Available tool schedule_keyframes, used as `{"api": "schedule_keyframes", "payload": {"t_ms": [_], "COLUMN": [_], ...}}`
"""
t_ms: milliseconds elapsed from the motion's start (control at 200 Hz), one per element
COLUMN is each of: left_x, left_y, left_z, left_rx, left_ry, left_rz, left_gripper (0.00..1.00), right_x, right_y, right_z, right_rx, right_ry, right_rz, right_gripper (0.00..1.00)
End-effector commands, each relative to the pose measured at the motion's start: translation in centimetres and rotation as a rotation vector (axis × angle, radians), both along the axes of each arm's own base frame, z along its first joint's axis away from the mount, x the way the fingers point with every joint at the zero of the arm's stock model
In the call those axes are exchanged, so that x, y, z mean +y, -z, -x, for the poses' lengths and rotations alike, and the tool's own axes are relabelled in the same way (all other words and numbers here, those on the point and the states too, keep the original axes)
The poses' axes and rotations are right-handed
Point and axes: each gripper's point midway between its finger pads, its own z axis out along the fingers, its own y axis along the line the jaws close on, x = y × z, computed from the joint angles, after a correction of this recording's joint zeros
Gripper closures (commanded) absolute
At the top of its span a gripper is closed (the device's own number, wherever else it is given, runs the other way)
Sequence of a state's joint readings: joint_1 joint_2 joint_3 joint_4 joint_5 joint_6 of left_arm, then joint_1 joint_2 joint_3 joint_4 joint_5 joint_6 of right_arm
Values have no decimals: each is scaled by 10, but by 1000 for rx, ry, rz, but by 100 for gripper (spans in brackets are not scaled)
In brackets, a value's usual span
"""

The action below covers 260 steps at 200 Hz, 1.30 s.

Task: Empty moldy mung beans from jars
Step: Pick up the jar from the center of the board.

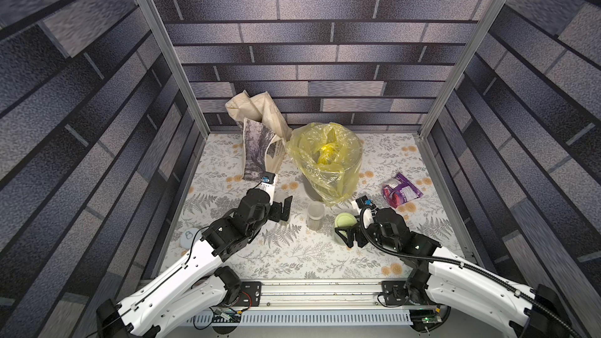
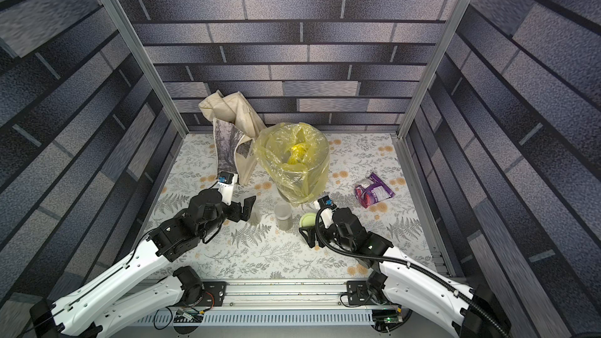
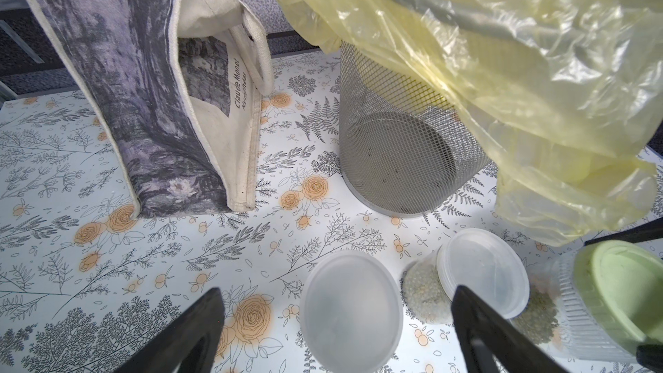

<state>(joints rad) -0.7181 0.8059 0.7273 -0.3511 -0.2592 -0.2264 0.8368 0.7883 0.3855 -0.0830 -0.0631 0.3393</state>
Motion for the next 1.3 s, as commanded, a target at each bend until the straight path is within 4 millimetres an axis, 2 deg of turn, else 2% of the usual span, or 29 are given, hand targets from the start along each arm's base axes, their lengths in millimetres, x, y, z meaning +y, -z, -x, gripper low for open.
{"api": "schedule_keyframes", "payload": {"t_ms": [0, 140, 366, 431, 731, 977, 1227, 1297], "left_x": [-1, -1, -1, 0, -9, -31, -57, -64], "left_y": [1, 1, 3, 5, 4, -7, -34, -39], "left_z": [-1, -1, -3, -3, -2, 9, 30, 35], "left_rx": [7, 7, 8, 11, 14, -16, -126, -144], "left_ry": [-5, -5, -8, -11, 39, 184, 366, 409], "left_rz": [30, 30, 27, 23, 41, 85, 148, 146], "left_gripper": [0, 0, 0, 0, 0, 0, 0, 0], "right_x": [-9, -7, -1, -1, -8, -6, 1, 4], "right_y": [17, 20, 16, 12, -6, -45, -105, -122], "right_z": [-2, -5, -9, -9, -7, 1, 6, 6], "right_rx": [-6, -21, -64, -83, -97, -106, -146, -160], "right_ry": [27, 29, 30, 37, 63, 43, -5, -15], "right_rz": [75, 83, 25, 2, -30, -119, -196, -213], "right_gripper": [0, 3, 30, 34, 42, 47, 48, 52]}}
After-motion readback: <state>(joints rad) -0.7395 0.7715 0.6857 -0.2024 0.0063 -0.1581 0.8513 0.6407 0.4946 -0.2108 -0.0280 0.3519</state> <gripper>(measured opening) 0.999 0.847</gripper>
